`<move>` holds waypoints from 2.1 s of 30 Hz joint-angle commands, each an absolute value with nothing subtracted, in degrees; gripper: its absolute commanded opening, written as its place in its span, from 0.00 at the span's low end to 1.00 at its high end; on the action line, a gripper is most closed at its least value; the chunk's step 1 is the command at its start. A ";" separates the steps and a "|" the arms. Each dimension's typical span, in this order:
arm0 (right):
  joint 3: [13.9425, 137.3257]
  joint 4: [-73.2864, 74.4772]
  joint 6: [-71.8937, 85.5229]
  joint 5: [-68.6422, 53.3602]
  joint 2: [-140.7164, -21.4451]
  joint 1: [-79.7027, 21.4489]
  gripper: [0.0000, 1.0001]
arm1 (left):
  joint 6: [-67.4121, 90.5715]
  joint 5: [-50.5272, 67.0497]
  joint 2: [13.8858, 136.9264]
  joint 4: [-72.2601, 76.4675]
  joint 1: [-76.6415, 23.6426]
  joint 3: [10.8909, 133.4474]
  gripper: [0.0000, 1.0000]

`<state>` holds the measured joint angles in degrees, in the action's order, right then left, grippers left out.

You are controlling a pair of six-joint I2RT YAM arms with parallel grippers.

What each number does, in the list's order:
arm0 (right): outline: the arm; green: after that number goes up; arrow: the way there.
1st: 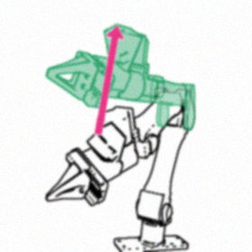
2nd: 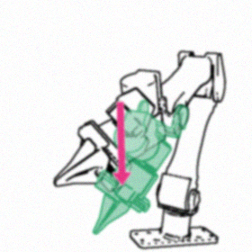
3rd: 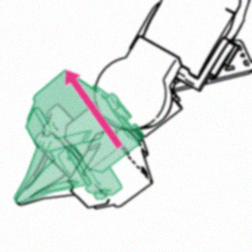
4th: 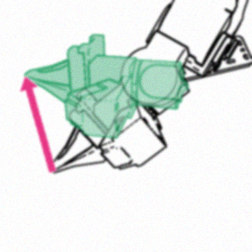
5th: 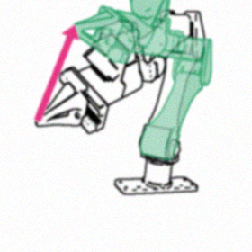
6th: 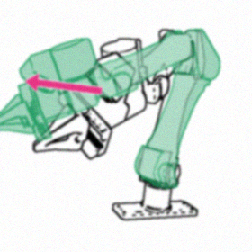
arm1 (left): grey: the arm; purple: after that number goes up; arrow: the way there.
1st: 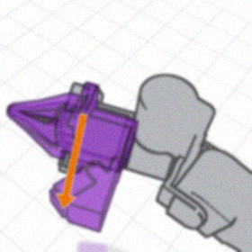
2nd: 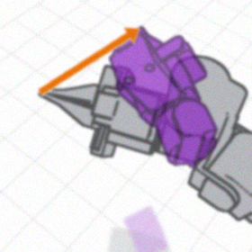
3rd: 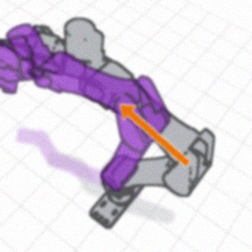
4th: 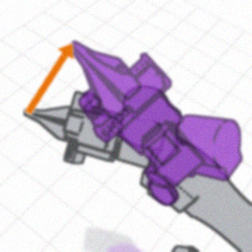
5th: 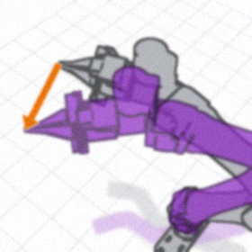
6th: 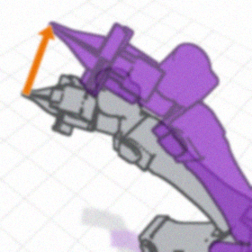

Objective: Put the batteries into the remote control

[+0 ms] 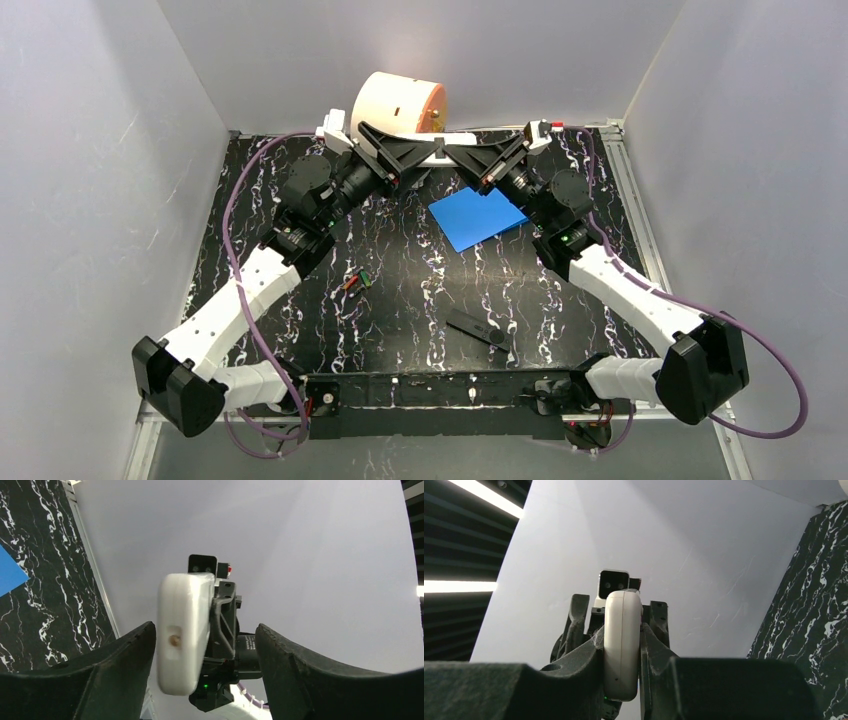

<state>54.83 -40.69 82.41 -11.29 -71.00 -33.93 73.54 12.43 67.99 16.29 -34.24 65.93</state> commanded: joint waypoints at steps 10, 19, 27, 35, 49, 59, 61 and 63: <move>55.42 -43.79 84.79 -12.37 -71.78 -34.44 0.32 | 78.99 12.67 70.83 26.28 -34.06 68.21 0.40; 53.14 -37.89 82.34 -14.09 -67.18 -34.15 0.55 | 77.55 13.07 69.75 28.45 -33.17 66.20 0.00; 57.19 -25.13 71.05 -22.63 -63.30 -29.21 0.82 | 80.45 34.77 71.88 28.53 -23.71 70.60 0.00; 67.94 -19.09 66.80 -37.22 -69.52 -27.56 0.73 | 82.42 50.49 75.92 27.59 -21.07 75.39 0.00; 70.58 -15.00 64.64 -34.92 -71.46 -30.73 0.55 | 72.18 48.61 72.07 16.21 -21.02 74.11 0.00; 64.09 -22.46 70.01 -30.69 -69.75 -31.11 0.21 | 71.09 48.09 68.85 15.47 -20.99 72.81 0.00; 61.80 -25.39 70.92 -30.88 -69.22 -31.09 0.12 | 71.74 47.03 68.20 15.47 -20.75 72.87 0.00; 59.65 -28.48 71.53 -31.21 -68.62 -31.09 0.08 | 72.56 46.09 67.33 15.47 -20.40 73.29 0.00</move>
